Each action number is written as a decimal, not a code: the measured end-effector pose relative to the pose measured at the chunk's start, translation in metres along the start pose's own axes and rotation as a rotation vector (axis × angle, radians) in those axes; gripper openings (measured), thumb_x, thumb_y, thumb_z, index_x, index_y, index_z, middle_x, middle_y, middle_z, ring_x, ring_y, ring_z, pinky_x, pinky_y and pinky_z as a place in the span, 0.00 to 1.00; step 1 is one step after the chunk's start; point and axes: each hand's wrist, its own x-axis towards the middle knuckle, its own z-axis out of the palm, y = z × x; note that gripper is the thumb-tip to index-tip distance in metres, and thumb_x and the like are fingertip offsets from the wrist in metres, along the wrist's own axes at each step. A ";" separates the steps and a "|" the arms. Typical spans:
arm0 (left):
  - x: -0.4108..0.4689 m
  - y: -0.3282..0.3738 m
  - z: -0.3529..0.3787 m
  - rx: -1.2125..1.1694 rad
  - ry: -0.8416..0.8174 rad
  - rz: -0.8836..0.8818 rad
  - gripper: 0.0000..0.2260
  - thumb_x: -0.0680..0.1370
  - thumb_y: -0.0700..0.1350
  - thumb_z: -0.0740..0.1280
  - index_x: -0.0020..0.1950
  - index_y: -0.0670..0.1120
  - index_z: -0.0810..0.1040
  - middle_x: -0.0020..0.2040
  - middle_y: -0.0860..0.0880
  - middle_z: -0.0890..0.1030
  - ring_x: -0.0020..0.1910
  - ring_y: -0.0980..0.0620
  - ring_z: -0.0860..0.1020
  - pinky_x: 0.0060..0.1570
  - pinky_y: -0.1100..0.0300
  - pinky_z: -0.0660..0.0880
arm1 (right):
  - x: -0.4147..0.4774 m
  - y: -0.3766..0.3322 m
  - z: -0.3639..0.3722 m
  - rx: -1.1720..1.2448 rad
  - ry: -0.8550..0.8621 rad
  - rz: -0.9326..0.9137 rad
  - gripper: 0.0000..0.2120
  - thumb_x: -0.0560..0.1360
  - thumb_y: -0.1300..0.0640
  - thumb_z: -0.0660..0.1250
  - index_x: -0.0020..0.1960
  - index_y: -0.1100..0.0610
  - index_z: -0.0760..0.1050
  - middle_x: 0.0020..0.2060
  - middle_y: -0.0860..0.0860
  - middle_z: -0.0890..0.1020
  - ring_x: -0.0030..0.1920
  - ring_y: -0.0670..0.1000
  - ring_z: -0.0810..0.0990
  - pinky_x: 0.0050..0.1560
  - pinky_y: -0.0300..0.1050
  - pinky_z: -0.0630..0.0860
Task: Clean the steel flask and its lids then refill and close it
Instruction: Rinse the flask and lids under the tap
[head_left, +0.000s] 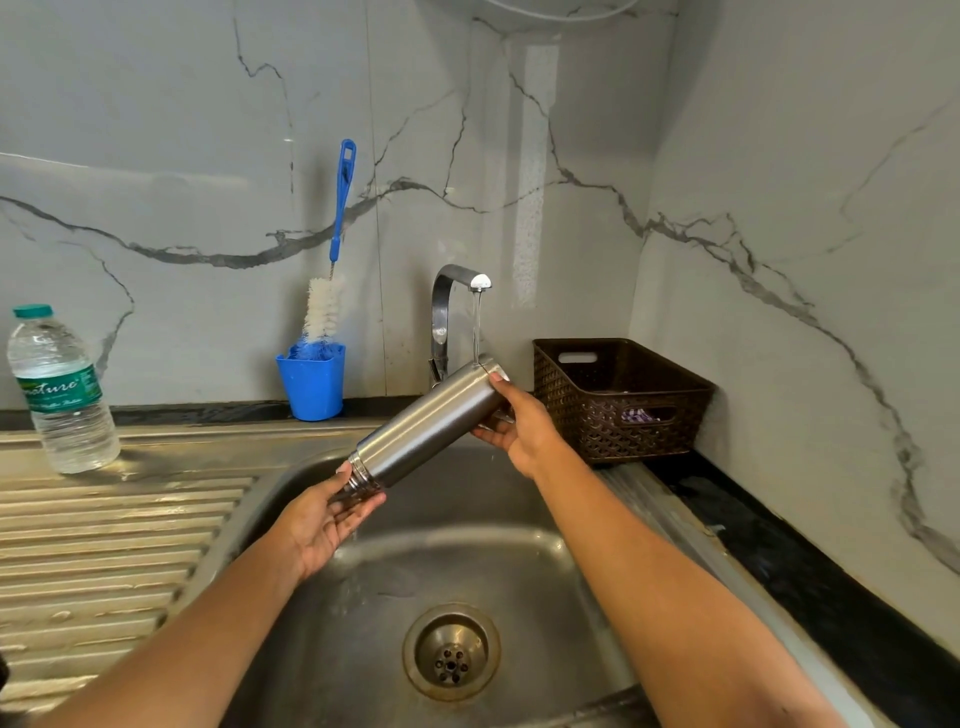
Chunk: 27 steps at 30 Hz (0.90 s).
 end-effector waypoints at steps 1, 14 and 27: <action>0.001 0.000 -0.001 -0.021 0.004 0.009 0.12 0.79 0.42 0.63 0.59 0.37 0.73 0.52 0.34 0.79 0.43 0.43 0.83 0.38 0.56 0.81 | -0.002 -0.001 0.000 0.025 -0.027 0.023 0.22 0.75 0.54 0.67 0.66 0.60 0.67 0.54 0.58 0.75 0.50 0.56 0.77 0.49 0.52 0.79; 0.001 0.003 0.001 -0.016 0.059 0.092 0.09 0.80 0.42 0.62 0.57 0.40 0.73 0.53 0.37 0.78 0.51 0.43 0.79 0.37 0.56 0.81 | -0.001 -0.001 -0.002 -0.238 0.072 0.043 0.21 0.73 0.48 0.69 0.60 0.58 0.70 0.49 0.56 0.75 0.45 0.56 0.78 0.41 0.46 0.79; -0.003 0.007 0.012 0.037 0.056 0.221 0.08 0.79 0.34 0.60 0.57 0.40 0.74 0.49 0.42 0.80 0.48 0.48 0.79 0.48 0.52 0.76 | -0.028 -0.042 -0.051 -0.775 -0.269 0.425 0.33 0.65 0.39 0.69 0.63 0.57 0.71 0.48 0.58 0.81 0.44 0.55 0.82 0.40 0.45 0.82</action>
